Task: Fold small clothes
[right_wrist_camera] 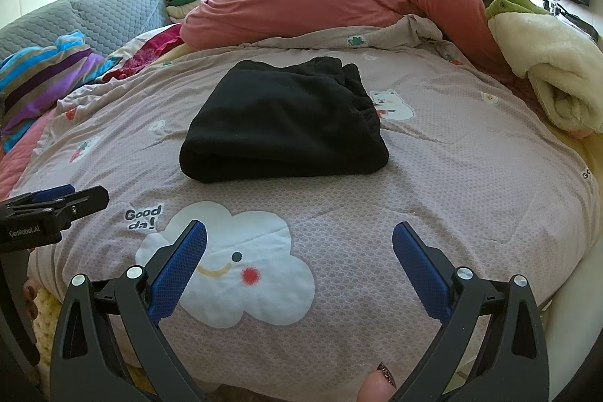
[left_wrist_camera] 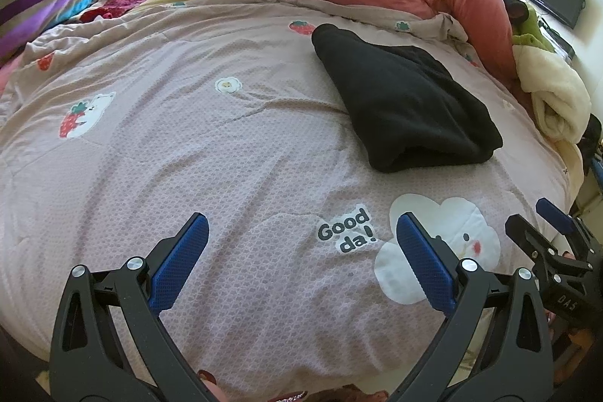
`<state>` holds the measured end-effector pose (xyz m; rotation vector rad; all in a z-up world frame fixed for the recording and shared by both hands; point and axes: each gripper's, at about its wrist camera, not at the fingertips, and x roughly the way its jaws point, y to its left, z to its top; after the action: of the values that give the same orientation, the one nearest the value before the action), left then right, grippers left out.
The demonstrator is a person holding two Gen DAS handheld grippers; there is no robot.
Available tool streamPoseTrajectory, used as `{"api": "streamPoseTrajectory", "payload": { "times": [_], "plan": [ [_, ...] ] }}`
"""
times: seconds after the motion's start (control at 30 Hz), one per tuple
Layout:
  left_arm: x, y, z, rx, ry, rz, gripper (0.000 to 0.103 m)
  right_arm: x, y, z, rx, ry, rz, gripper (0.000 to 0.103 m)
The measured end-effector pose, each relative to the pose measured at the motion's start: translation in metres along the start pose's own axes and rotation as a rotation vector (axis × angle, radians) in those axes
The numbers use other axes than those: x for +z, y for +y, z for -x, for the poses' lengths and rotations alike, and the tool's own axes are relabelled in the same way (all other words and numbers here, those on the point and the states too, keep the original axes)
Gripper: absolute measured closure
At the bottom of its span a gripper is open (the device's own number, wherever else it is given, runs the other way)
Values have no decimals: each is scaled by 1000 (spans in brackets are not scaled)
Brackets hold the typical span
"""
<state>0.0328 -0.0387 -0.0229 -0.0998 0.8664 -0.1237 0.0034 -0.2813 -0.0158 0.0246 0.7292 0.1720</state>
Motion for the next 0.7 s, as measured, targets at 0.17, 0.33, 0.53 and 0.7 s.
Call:
{"api": "streamPoseTrajectory", "payload": {
  "times": [0.17,0.33,0.53,0.7],
  "plan": [
    [0,0,2,3,-6,-9,9,-1,0,1,0,0,-5,5],
    [-1,-1,2,8,-6,-8,9,-1,2,2,2,-4,-3,5],
    [-3,-2,4,41,-15,-24,9,-1,2,3,2,-6,-7,5],
    [-3,-4,3,42,-13,-28,9,-1,3,5,-4,-8,-13,5]
  ]
}}
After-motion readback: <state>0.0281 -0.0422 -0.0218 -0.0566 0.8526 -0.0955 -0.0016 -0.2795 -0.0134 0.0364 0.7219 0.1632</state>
